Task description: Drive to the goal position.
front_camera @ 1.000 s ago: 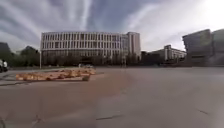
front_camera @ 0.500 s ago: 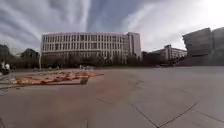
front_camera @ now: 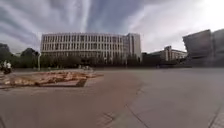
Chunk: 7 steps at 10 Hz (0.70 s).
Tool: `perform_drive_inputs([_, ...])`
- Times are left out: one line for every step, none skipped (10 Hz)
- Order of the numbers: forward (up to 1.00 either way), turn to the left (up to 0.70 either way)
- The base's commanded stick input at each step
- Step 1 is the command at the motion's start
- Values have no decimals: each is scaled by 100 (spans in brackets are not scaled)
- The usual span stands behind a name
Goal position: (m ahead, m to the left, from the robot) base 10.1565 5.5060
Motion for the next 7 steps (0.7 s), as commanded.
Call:
perform_drive_inputs([85,0])
perform_drive_inputs([85,0])
perform_drive_inputs([85,0])
perform_drive_inputs([85,0])
perform_drive_inputs([85,0])
perform_drive_inputs([85,0])
perform_drive_inputs([85,0])
